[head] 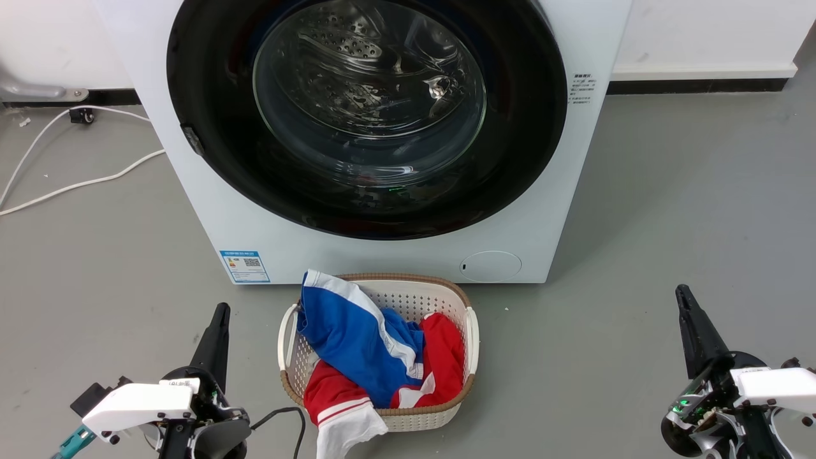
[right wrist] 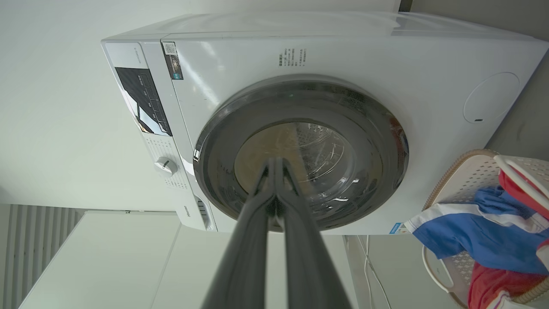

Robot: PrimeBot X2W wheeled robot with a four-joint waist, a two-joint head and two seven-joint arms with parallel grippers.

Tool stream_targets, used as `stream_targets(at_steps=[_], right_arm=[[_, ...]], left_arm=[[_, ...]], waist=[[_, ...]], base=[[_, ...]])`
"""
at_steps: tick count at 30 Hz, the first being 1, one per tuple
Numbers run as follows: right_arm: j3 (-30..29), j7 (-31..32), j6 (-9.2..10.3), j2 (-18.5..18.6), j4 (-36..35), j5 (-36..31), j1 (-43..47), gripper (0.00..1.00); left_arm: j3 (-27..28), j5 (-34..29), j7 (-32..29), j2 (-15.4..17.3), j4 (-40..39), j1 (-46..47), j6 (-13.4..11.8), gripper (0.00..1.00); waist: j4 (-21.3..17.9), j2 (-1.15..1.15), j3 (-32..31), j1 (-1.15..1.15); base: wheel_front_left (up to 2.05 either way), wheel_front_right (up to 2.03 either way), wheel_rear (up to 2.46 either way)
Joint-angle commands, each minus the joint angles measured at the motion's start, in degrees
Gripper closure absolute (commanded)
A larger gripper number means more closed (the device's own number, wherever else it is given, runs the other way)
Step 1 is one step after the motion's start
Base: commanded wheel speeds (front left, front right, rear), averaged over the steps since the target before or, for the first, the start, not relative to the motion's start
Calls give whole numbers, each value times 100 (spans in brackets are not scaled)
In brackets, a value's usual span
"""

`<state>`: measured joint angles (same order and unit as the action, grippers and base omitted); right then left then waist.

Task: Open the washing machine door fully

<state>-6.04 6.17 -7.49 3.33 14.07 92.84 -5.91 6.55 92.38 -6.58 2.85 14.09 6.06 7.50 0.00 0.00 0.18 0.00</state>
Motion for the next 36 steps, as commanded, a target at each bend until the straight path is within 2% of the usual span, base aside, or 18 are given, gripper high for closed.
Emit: stream_targets(at_steps=[1,30,31,36], right_arm=[[-10,23,0,-20,4,-16,-64,100],[-27,32,0,-31,5,-34,-67,100],[-18,17,1,-14,9,-12,3,0],[-11,-28,9,-32,161,-36,175,0]], left_arm=[[10,7,-12,-4,1,43,18,100],[9,8,-11,-4,1,42,18,100],[0,0,2,-1,10,-3,-1,0],[-36,-11,55,-20,149,-173,-2,0]], waist=[[0,0,0,0],[0,0,0,0],[0,0,0,0],[0,0,1,0]], base=[[0,0,0],[0,0,0],[0,0,0],[0,0,0]])
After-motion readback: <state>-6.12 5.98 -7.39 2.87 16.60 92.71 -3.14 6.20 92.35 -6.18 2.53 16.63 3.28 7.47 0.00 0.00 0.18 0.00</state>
